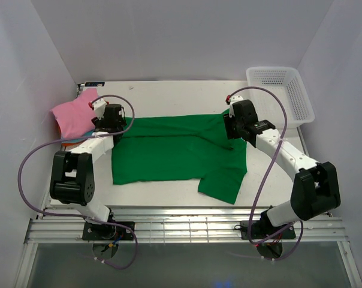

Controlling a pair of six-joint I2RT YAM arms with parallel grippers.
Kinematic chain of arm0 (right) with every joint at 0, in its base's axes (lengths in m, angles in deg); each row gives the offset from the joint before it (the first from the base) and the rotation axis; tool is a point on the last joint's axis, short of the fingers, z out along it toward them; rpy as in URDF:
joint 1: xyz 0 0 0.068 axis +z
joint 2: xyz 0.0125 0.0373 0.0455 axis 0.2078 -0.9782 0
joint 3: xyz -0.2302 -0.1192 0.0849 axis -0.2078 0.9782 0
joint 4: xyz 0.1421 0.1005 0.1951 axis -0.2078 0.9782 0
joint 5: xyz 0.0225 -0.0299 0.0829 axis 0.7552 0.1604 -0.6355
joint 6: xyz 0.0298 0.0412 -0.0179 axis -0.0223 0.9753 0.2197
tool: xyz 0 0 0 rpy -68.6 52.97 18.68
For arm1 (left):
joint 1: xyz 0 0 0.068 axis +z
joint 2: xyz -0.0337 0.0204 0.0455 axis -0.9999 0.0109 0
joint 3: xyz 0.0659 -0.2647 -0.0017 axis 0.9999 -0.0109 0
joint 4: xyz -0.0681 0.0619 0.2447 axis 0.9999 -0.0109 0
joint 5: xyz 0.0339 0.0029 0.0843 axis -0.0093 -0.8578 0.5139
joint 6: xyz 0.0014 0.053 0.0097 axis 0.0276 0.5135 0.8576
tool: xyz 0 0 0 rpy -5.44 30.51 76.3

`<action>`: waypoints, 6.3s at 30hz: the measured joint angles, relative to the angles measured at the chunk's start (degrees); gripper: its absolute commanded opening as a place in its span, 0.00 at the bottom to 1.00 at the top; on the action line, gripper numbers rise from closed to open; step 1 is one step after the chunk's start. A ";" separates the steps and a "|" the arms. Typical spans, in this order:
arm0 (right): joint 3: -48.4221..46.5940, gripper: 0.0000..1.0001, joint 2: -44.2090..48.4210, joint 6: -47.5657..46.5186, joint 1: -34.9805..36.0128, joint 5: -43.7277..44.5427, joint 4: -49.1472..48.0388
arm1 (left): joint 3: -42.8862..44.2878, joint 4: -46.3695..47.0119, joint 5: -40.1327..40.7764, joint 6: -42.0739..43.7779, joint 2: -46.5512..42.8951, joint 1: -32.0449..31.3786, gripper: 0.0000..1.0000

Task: Fold and stack the t-shirts
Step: Fold the tshirt

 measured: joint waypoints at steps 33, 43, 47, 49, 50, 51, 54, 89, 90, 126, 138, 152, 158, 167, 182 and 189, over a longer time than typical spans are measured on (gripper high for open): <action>-19.91 0.40 -32.59 4.20 0.02 -14.62 -12.57 | 16.72 8.94 -12.76 2.58 18.91 -8.04 0.54; -19.91 0.39 -34.64 4.48 0.00 -14.93 -12.52 | 25.66 8.76 -19.52 2.58 27.02 -15.87 0.54; -19.52 0.38 -34.58 4.46 0.02 -14.53 -12.46 | 29.88 8.61 -22.05 2.64 30.49 -17.75 0.53; -19.45 0.37 -34.51 4.44 0.02 -14.34 -12.48 | 31.28 8.68 -22.69 2.64 31.89 -18.23 0.53; -19.43 0.36 -34.42 4.44 0.02 -14.25 -12.46 | 31.54 8.63 -22.93 2.64 32.30 -18.36 0.53; -19.34 0.33 -34.32 4.42 0.02 -14.14 -12.46 | 31.71 8.55 -23.10 2.62 32.68 -18.43 0.52; -18.84 0.29 -33.70 4.39 0.02 -14.08 -12.20 | 32.37 7.96 -23.41 2.60 33.53 -18.45 0.50; -18.73 0.21 -32.59 4.22 0.46 -13.79 -10.97 | 26.60 8.66 -14.23 5.64 29.14 -25.77 0.34; -18.73 0.19 -32.57 4.22 0.50 -13.77 -10.97 | 27.08 8.48 -14.23 5.70 29.33 -25.77 0.31; 2.29 0.26 -13.42 8.61 12.35 -13.11 -9.27 | 38.12 -0.22 -13.35 4.50 37.42 -25.70 0.00; -6.54 0.29 -12.59 8.22 10.80 -4.26 -8.72 | 38.23 -0.55 -13.35 4.55 37.42 -25.70 0.00; -23.52 0.29 -34.53 8.07 -2.78 -0.35 -8.35 | 38.21 -0.55 -13.09 4.83 37.42 -25.70 0.00; -27.71 0.30 -37.55 8.07 -7.32 -0.92 -7.63 | 37.97 -0.22 -12.76 4.92 37.42 -25.70 0.00; -33.81 0.31 -37.59 8.20 -9.99 -2.86 -7.91 | 37.66 0.31 -12.39 4.76 37.42 -25.70 0.00; -35.34 0.31 -40.85 8.31 -11.45 -4.48 -7.74 | 36.96 1.14 -11.78 4.74 37.18 -25.77 0.00; -35.34 0.31 -40.85 8.22 -12.55 -4.74 -7.74 | 36.54 1.53 -12.37 5.68 36.76 -25.75 0.16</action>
